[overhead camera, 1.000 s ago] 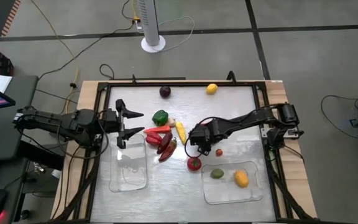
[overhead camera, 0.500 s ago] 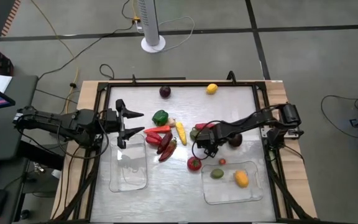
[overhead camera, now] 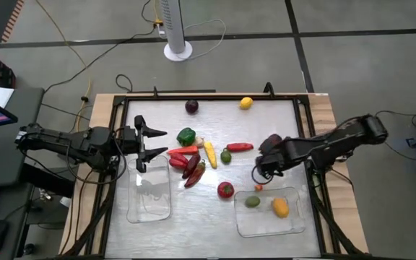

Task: Sort produce into baskets
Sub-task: Put the apple into the right transparent bin

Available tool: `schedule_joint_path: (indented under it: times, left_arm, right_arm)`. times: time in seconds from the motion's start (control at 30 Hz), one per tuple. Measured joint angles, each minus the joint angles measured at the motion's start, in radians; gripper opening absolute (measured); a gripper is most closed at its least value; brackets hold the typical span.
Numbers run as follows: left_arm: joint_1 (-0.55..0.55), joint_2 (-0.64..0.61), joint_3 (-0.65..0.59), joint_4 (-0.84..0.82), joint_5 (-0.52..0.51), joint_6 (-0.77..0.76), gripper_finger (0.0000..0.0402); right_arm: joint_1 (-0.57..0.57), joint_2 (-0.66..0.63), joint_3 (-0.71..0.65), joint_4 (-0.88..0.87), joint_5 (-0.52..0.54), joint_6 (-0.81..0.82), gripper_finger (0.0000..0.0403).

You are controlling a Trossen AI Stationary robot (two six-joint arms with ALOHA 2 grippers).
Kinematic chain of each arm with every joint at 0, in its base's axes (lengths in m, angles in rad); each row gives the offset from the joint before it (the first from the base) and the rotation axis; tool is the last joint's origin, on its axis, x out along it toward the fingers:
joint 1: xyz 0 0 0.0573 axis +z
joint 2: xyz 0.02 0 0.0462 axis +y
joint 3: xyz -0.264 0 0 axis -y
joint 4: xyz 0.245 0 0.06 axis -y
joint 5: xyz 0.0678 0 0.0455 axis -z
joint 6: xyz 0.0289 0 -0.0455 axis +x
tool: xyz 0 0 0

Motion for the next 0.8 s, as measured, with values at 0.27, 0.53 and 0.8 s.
schedule_joint_path:
  times: [0.27, 0.53, 0.8]
  left_arm:
    - [0.0, 0.0, 0.0, 0.016, 0.001, -0.012, 0.024]
    - [0.0, 0.0, 0.0, -0.012, 0.003, -0.005, 0.024]
    - [0.0, 0.001, 0.0, -0.017, 0.002, 0.013, 0.024]
  right_arm:
    - [-0.163, -0.062, -0.128, 0.054, 0.048, -0.114, 0.0393]
    - [-0.331, -0.06, -0.194, 0.213, -0.06, -0.26, 0.0399]
    - [-0.333, -0.066, -0.195, 0.192, -0.036, -0.245, 0.0399]
